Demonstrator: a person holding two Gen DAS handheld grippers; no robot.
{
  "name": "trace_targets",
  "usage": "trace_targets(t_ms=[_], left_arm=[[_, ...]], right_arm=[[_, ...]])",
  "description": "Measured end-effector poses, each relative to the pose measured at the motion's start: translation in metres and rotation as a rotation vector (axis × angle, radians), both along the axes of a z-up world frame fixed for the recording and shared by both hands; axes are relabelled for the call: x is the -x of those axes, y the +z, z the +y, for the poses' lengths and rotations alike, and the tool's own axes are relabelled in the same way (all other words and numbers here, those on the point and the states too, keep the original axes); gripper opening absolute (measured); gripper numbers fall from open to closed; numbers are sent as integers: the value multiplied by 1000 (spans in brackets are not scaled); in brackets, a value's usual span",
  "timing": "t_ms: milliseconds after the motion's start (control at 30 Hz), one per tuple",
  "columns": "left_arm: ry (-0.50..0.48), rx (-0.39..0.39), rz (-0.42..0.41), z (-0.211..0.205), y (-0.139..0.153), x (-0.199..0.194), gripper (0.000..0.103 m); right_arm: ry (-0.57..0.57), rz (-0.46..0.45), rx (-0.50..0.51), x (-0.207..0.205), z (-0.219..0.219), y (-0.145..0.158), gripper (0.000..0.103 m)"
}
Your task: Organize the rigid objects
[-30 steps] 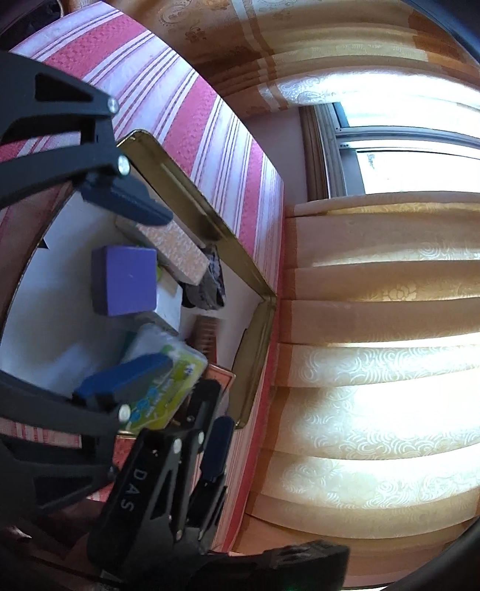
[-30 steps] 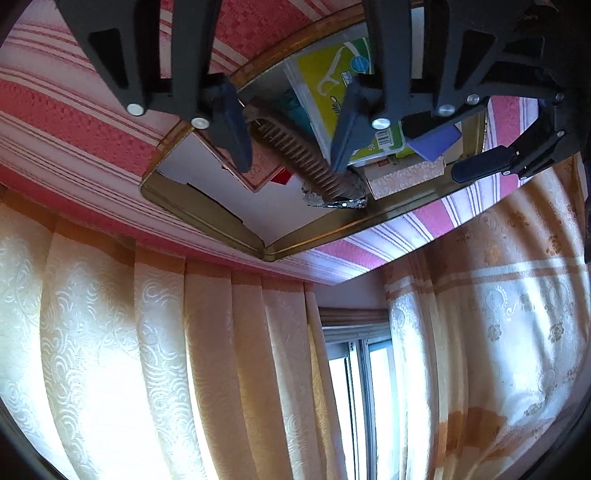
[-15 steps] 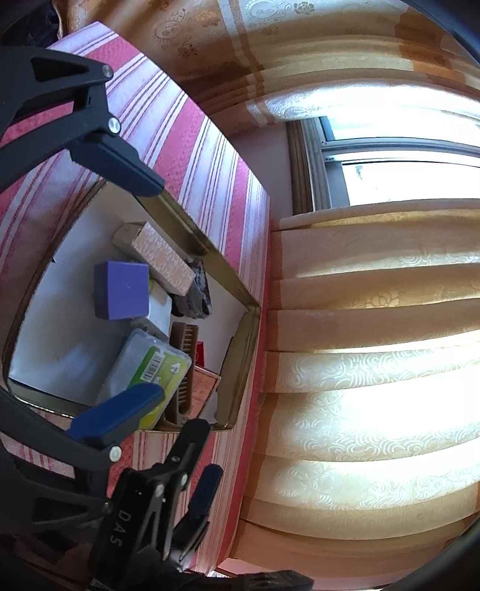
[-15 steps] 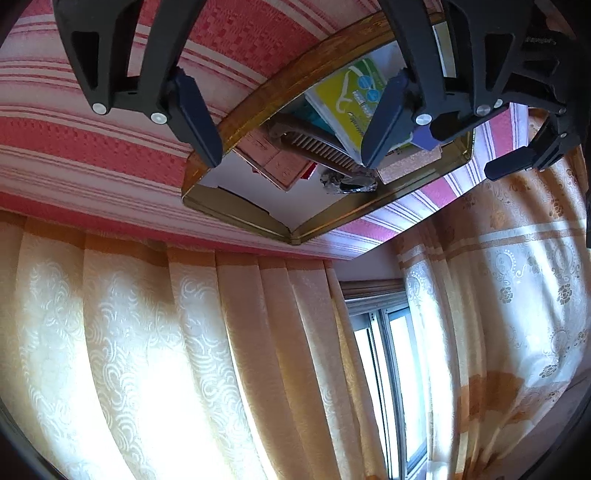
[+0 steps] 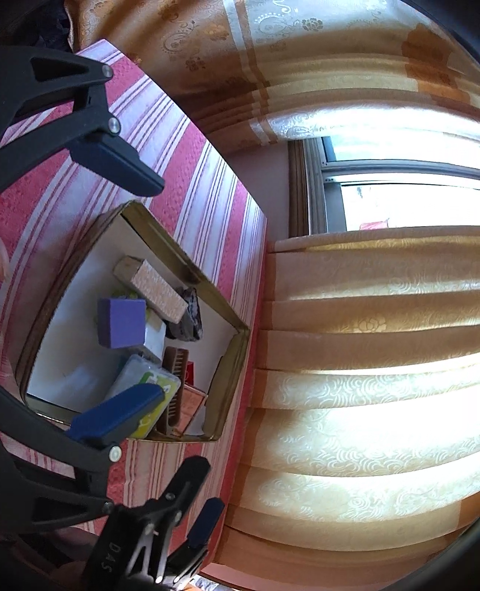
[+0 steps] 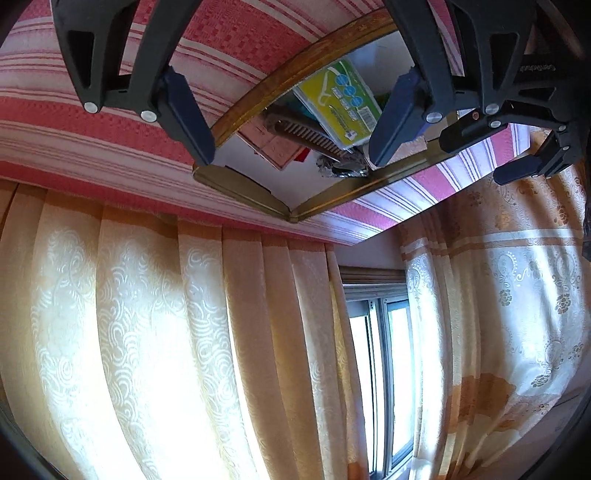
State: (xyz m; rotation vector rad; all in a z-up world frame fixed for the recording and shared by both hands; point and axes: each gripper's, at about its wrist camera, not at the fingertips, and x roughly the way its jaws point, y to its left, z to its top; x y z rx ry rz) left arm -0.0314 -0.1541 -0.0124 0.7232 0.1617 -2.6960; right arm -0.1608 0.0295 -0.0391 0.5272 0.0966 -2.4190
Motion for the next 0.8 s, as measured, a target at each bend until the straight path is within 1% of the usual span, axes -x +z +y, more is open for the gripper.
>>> trace_targets(t_ms=[167, 367, 800], left_arm=[[7, -25, -2, -8, 2, -3, 103], [24, -40, -13, -15, -1, -3, 103], [15, 7, -11, -5, -2, -4, 103]], right_arm=[[14, 31, -4, -10, -4, 11, 87], [26, 41, -17, -13, -8, 13, 87], [29, 35, -15, -13, -7, 10, 87]])
